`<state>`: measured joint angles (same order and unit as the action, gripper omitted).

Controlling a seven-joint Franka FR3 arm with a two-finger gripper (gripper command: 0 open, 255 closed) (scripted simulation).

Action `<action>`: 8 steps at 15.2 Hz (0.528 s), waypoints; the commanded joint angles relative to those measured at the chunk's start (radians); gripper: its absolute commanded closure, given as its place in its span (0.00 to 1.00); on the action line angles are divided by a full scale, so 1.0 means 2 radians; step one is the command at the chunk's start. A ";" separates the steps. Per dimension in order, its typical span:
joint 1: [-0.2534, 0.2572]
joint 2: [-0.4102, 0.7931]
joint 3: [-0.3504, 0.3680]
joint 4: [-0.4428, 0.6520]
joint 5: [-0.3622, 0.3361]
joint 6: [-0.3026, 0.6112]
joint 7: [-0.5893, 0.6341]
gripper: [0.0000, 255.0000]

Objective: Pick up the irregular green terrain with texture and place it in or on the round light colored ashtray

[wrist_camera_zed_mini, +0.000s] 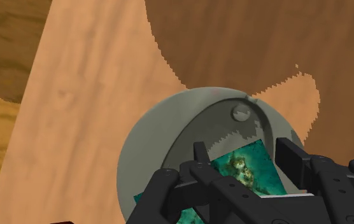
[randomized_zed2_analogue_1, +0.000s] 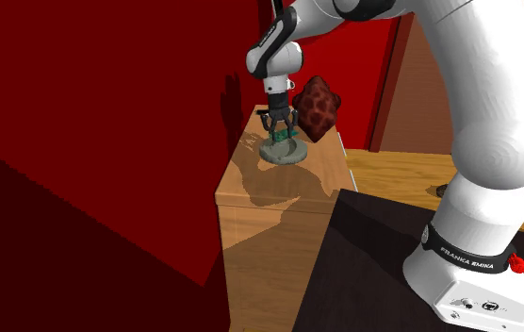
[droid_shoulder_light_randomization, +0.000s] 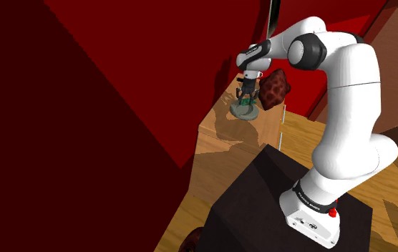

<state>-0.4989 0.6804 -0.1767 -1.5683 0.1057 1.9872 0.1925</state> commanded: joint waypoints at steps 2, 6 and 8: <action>-0.002 0.012 0.001 -0.001 0.002 0.013 -0.002 1.00; -0.003 0.030 0.003 0.000 0.004 0.030 -0.003 1.00; -0.003 0.035 0.004 0.000 0.005 0.035 -0.003 1.00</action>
<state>-0.5051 0.7420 -0.1701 -1.5733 0.1150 2.0533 0.1863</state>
